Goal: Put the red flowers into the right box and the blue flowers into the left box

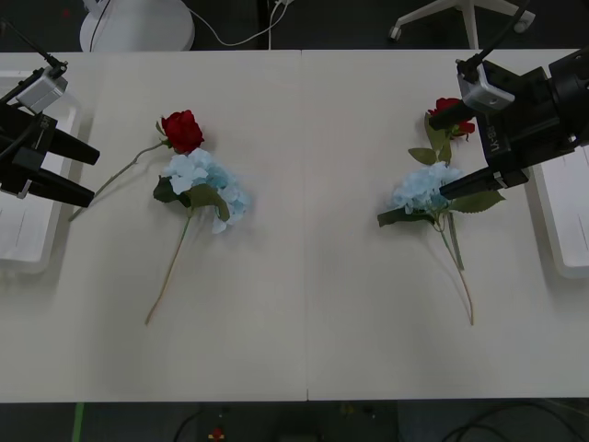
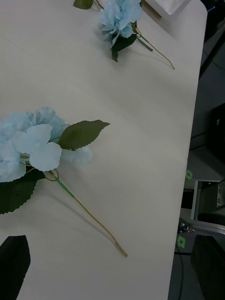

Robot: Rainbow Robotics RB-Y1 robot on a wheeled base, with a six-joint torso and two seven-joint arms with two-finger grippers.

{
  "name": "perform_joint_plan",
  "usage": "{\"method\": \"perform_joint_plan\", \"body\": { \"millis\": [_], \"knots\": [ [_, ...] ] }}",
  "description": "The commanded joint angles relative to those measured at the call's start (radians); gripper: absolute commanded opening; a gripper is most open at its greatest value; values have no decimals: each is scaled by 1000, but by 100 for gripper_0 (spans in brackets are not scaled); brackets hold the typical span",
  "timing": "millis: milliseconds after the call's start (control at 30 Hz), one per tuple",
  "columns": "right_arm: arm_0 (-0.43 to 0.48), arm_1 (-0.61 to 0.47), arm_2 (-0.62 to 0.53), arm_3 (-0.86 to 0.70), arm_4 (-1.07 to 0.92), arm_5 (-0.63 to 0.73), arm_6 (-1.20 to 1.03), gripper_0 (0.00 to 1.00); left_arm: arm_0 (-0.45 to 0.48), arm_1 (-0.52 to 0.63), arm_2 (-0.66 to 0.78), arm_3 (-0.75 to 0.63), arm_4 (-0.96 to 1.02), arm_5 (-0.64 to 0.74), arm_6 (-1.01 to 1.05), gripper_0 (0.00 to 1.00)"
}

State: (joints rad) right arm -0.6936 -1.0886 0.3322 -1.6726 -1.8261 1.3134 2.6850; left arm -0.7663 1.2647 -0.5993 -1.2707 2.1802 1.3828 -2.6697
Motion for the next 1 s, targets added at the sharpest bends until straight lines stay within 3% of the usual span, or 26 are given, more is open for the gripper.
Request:
{"method": "perform_joint_plan", "body": {
  "millis": [33, 400, 567, 833, 1000],
  "knots": [
    [45, 1, 7, -1, 21, -3, 20, 100, -48, 1, 24, 2, 12, 9, -36, 100],
    [25, -2, -22, 1, 53, 1, 15, 100, -48, 1, 24, 2, 12, 9, -36, 100],
    [-17, 6, -22, 27, 70, 0, -258, 100, -48, 1, 24, 2, 12, 9, -36, 100],
    [-127, 78, -22, 264, 80, 3, -534, 100, -48, 1, 24, 2, 12, 9, -36, 100],
    [-207, 127, -22, 425, 197, 3, -668, 100, -48, 1, 24, 2, 12, 9, -36, 100]
  ]
}}
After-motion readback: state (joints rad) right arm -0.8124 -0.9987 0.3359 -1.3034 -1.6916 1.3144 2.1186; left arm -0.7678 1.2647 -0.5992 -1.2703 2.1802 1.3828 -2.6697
